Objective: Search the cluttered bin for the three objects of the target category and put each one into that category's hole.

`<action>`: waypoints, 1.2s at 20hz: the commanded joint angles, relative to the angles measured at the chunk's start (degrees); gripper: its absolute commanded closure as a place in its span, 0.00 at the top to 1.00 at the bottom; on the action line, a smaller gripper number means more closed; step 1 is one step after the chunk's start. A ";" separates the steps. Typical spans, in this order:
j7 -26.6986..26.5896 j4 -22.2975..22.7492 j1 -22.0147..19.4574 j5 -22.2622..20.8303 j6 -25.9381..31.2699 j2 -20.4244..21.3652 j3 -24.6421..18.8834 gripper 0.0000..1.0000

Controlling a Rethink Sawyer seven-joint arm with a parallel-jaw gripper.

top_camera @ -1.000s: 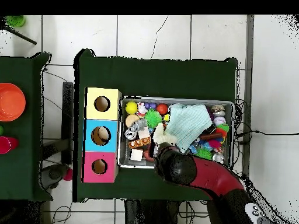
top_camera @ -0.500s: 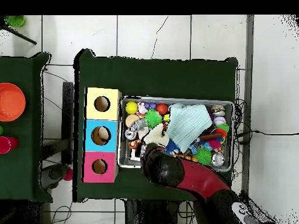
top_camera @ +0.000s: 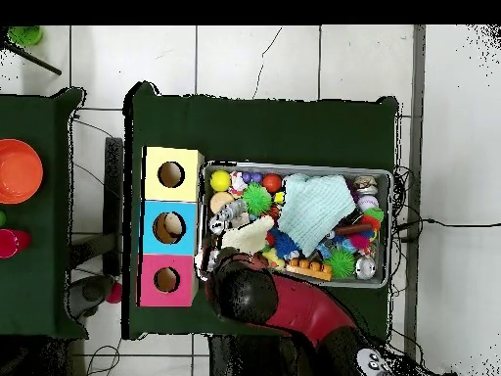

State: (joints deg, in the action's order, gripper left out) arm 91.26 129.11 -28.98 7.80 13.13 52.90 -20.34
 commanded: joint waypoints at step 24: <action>2.56 -9.71 10.03 -7.02 4.84 0.46 13.24 1.00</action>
State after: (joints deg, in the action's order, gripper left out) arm 92.82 127.66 -20.62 7.87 13.14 56.21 -14.29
